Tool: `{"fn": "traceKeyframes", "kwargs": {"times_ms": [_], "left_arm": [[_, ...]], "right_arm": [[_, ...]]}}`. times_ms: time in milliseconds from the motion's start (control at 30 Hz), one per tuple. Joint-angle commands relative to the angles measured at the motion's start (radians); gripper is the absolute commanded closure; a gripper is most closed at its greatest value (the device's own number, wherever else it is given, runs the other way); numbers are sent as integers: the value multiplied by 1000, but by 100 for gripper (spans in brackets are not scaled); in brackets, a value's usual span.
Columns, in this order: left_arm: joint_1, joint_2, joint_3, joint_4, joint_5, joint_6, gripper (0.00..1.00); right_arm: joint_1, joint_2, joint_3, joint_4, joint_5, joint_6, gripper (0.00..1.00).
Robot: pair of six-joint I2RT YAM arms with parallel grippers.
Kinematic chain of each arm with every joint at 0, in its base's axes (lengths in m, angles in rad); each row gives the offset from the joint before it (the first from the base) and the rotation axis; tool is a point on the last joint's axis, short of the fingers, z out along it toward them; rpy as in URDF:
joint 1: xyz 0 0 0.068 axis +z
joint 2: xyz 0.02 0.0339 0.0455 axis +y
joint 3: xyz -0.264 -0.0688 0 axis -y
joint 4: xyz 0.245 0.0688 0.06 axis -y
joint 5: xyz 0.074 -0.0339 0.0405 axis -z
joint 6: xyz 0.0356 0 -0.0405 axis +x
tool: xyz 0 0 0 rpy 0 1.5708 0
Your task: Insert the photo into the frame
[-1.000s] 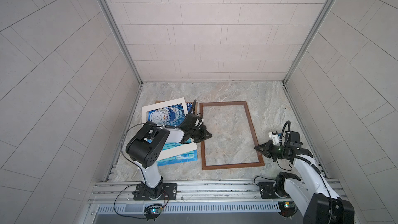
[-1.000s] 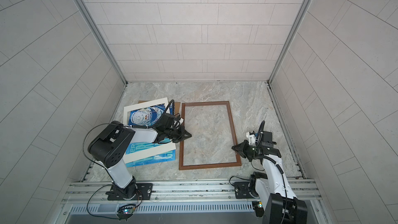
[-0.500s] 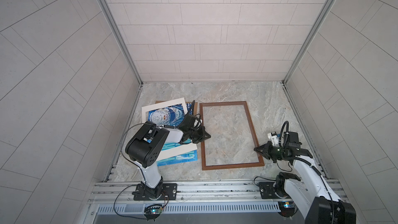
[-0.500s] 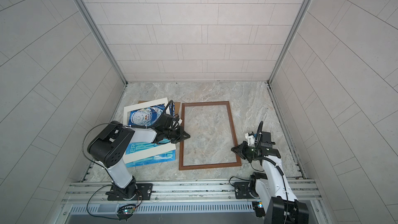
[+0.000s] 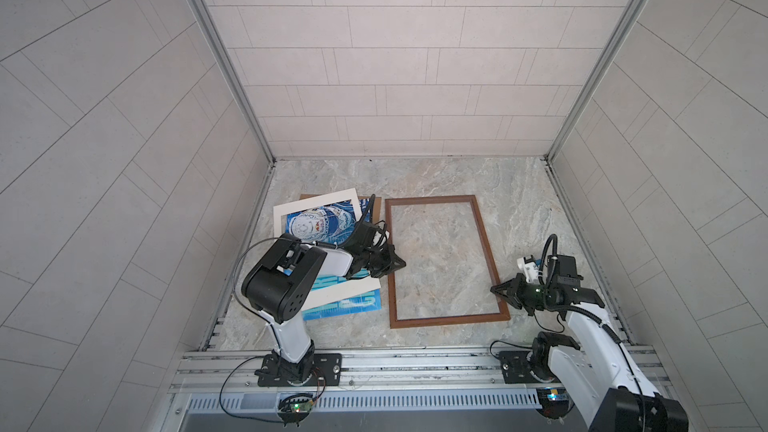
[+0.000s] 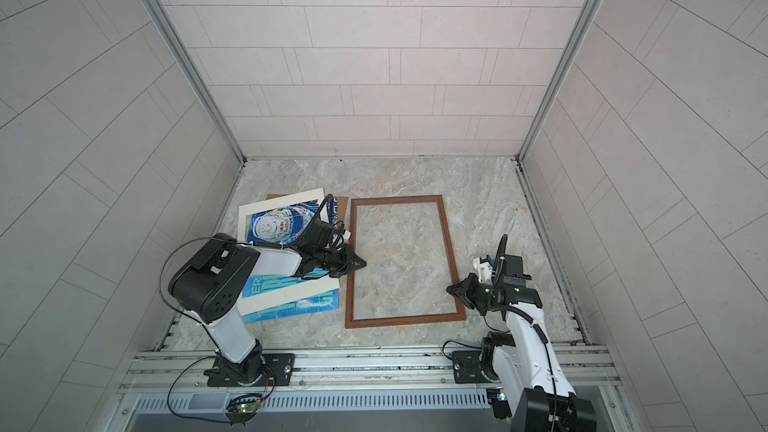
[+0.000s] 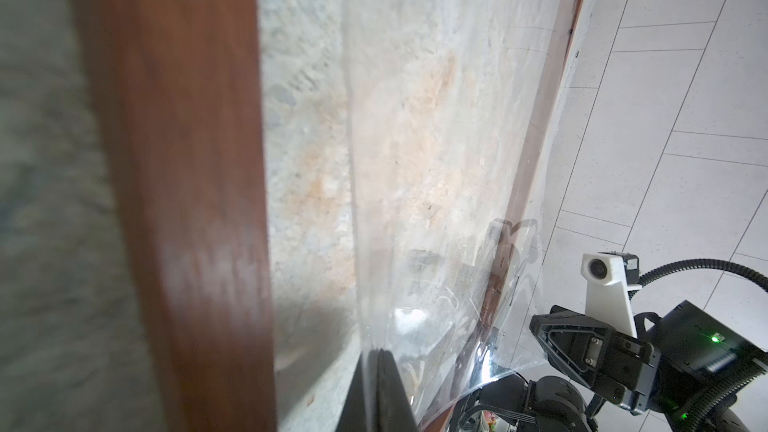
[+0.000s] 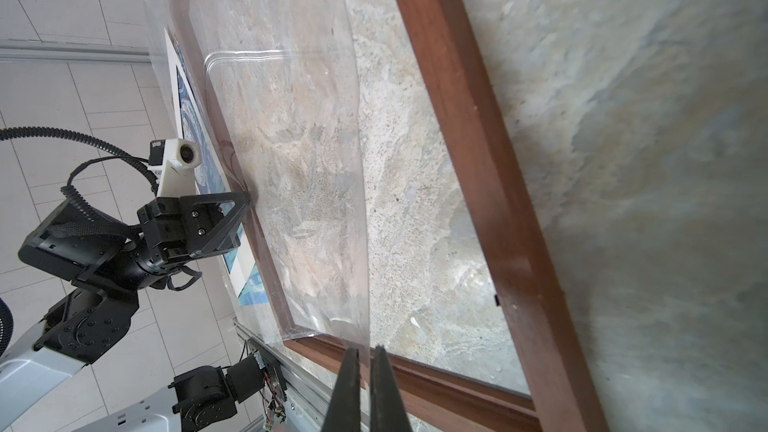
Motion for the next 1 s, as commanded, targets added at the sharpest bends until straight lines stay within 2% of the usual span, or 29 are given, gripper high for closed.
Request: {"fn": "traceKeyframes", "kwargs": {"times_ms": [0,433,667,967], "left_arm": [[3,24,-12,16,12,5,100],[3,28,5,4,16,17,100],[6,22,6,25,44,-2,100],[12,41,12,22,50,2,100]], "right_arm": [[11,-15,18,-37,19,-10,100],[16,-27,30,-55,12,5,100],[23,-8,55,-31,-40,61,100],[29,-2,95,-89,-62,33,100]]}}
